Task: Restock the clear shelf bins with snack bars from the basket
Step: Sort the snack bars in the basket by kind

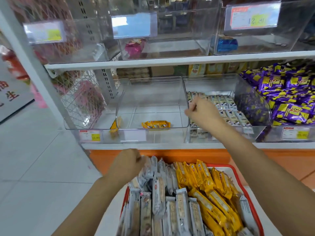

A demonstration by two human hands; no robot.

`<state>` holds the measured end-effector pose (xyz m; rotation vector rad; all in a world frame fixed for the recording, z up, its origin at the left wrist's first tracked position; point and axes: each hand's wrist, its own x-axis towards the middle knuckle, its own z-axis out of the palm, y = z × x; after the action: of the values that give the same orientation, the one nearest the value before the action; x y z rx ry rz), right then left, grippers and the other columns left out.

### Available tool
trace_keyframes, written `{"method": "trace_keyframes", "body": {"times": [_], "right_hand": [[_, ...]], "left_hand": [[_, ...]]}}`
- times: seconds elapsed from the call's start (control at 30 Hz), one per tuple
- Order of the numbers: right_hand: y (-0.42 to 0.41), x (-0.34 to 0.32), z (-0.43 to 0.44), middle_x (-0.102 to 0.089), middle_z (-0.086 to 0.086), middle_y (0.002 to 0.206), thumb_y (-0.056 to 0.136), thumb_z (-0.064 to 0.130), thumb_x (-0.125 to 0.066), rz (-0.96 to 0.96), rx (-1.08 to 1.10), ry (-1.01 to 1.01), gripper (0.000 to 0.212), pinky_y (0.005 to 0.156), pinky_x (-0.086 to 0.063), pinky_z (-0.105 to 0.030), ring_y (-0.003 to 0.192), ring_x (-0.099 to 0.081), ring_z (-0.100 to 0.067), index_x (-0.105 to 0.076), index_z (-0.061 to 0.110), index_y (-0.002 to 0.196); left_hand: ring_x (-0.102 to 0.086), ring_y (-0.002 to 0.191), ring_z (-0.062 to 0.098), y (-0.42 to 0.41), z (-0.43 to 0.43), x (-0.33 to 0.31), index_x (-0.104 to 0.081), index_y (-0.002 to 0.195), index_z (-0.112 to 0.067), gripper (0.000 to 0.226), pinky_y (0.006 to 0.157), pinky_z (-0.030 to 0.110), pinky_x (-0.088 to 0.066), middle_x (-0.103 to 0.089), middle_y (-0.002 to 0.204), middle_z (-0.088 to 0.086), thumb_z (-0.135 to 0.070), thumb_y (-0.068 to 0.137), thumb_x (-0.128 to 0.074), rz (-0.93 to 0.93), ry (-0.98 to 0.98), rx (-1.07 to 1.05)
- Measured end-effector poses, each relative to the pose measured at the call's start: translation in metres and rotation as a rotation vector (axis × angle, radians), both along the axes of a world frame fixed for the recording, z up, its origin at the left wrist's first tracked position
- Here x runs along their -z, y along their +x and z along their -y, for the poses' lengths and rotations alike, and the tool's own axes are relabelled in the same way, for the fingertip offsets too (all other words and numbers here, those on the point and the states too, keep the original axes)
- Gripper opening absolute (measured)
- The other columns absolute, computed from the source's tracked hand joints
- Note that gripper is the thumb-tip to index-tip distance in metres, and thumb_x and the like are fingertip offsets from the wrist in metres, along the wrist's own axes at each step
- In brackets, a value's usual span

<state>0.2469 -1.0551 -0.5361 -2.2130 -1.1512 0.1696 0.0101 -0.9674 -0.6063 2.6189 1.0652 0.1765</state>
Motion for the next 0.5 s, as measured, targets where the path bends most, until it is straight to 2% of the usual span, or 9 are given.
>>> {"method": "trace_keyframes", "body": {"times": [0.07, 0.13, 0.2, 0.23, 0.27, 0.33, 0.4, 0.5], "right_hand": [[-0.035, 0.006, 0.018, -0.055, 0.001, 0.078, 0.091, 0.033, -0.061, -0.021, -0.078, -0.134, 0.021, 0.062, -0.04, -0.031, 0.078, -0.057, -0.02, -0.048, 0.017, 0.089], [-0.069, 0.021, 0.032, -0.054, 0.002, 0.081, 0.09, 0.04, -0.061, -0.059, -0.155, -0.285, 0.03, 0.053, -0.036, -0.028, 0.073, -0.054, -0.015, -0.045, 0.017, 0.103], [-0.101, 0.043, 0.041, -0.058, -0.002, 0.09, 0.09, 0.042, -0.059, -0.084, -0.209, -0.403, 0.05, 0.049, -0.031, -0.025, 0.078, -0.055, -0.018, -0.041, 0.01, 0.124], [-0.115, 0.056, 0.045, -0.06, -0.005, 0.097, 0.091, 0.043, -0.058, -0.091, -0.21, -0.443, 0.059, 0.049, -0.032, -0.025, 0.083, -0.057, -0.021, -0.036, 0.008, 0.132], [-0.128, 0.069, 0.047, -0.061, -0.006, 0.1, 0.091, 0.043, -0.058, -0.104, -0.195, -0.471, 0.064, 0.051, -0.036, -0.027, 0.086, -0.059, -0.022, -0.032, 0.008, 0.137], [-0.149, 0.093, 0.048, -0.062, -0.004, 0.103, 0.091, 0.042, -0.058, -0.131, -0.149, -0.5, 0.07, 0.055, -0.041, -0.028, 0.088, -0.061, -0.021, -0.025, 0.009, 0.143], [-0.164, 0.112, 0.047, -0.064, -0.003, 0.103, 0.091, 0.042, -0.058, -0.146, -0.114, -0.513, 0.078, 0.053, -0.042, -0.028, 0.088, -0.063, -0.022, -0.017, 0.009, 0.148], [-0.174, 0.129, 0.042, -0.066, -0.006, 0.106, 0.091, 0.041, -0.058, -0.135, -0.058, -0.529, 0.085, 0.05, -0.04, -0.029, 0.093, -0.064, -0.024, -0.007, 0.008, 0.151]], "left_hand": [[-0.035, 0.053, 0.015, -0.021, -0.005, 0.014, -0.035, 0.055, -0.014, 0.045, 0.049, 0.025, -0.024, -0.038, 0.059, 0.003, -0.029, 0.094, -0.051, -0.165, -0.093, -0.065], [-0.04, 0.058, 0.017, -0.038, -0.006, 0.029, -0.039, 0.055, -0.014, 0.041, 0.055, 0.026, -0.029, -0.042, 0.064, 0.005, -0.03, 0.09, -0.054, -0.292, -0.257, -0.119], [-0.043, 0.058, 0.018, -0.053, 0.0, 0.041, -0.042, 0.058, -0.014, 0.038, 0.058, 0.025, -0.036, -0.043, 0.066, 0.006, -0.032, 0.088, -0.057, -0.358, -0.444, -0.165], [-0.05, 0.062, 0.017, -0.059, 0.005, 0.046, -0.051, 0.066, -0.011, 0.033, 0.06, 0.026, -0.044, -0.049, 0.071, 0.006, -0.034, 0.088, -0.061, -0.363, -0.546, -0.207], [-0.057, 0.069, 0.018, -0.066, 0.01, 0.05, -0.06, 0.08, -0.006, 0.032, 0.063, 0.026, -0.051, -0.057, 0.078, 0.008, -0.036, 0.087, -0.065, -0.342, -0.654, -0.26], [-0.063, 0.077, 0.018, -0.076, 0.019, 0.057, -0.064, 0.1, 0.002, 0.048, 0.069, 0.025, -0.056, -0.064, 0.09, 0.01, -0.043, 0.082, -0.07, -0.255, -0.81, -0.334], [-0.065, 0.077, 0.018, -0.082, 0.024, 0.063, -0.064, 0.095, 0.001, 0.052, 0.068, 0.024, -0.057, -0.066, 0.093, 0.012, -0.047, 0.078, -0.072, -0.15, -0.891, -0.37], [-0.065, 0.076, 0.022, -0.084, 0.029, 0.071, -0.059, 0.081, -0.004, 0.044, 0.077, 0.028, -0.057, -0.064, 0.086, 0.014, -0.044, 0.076, -0.075, -0.045, -0.893, -0.398]]}}
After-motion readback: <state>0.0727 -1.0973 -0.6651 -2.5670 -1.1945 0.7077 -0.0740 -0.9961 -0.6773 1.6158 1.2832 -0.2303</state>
